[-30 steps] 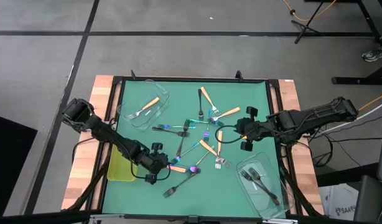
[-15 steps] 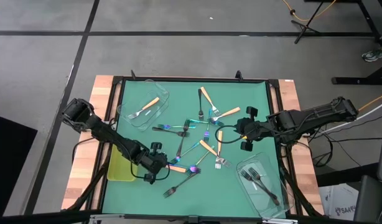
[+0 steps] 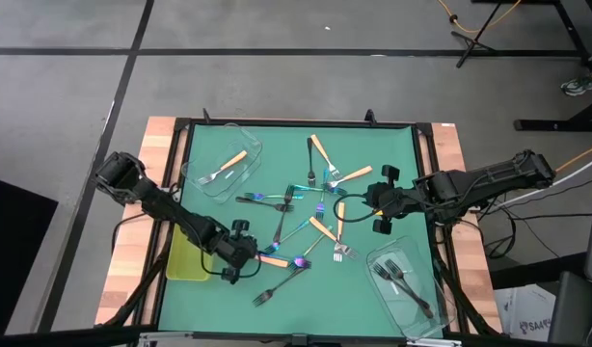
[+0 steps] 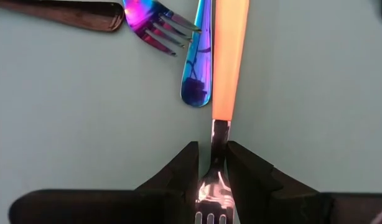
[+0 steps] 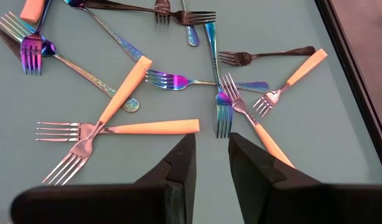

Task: Sort silverware by color (type)
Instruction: Put the orange fork in the top transparent bin

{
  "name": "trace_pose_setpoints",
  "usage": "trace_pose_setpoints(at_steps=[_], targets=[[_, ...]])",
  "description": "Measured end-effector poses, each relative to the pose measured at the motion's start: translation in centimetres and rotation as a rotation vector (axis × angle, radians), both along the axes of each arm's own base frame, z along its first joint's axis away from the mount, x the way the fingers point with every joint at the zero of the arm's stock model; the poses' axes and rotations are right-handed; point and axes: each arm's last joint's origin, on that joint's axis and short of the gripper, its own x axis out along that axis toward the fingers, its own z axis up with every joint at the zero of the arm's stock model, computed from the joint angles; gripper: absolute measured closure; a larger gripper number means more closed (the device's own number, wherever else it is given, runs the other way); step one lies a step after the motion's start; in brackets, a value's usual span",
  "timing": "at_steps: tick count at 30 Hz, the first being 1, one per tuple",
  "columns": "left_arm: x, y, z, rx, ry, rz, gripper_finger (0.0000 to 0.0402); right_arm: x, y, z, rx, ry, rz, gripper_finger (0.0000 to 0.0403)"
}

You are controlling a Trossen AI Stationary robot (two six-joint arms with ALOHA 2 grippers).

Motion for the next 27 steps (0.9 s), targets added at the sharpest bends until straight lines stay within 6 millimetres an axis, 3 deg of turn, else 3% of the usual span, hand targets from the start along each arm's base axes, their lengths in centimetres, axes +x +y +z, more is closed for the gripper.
trace_pose_setpoints(at_steps=[16, 27], targets=[[0.09, 0.0, -0.13, -0.018, -0.024, 0.005, 0.0382, 0.0, 0.0, 0.0, 0.0, 0.0, 0.0, 0.0317], [0.29, -0.1, 0.07, -0.014, -0.024, 0.007, 0.0385, 0.0, 0.0, 0.0, 0.0, 0.0, 0.0, 0.0317]])
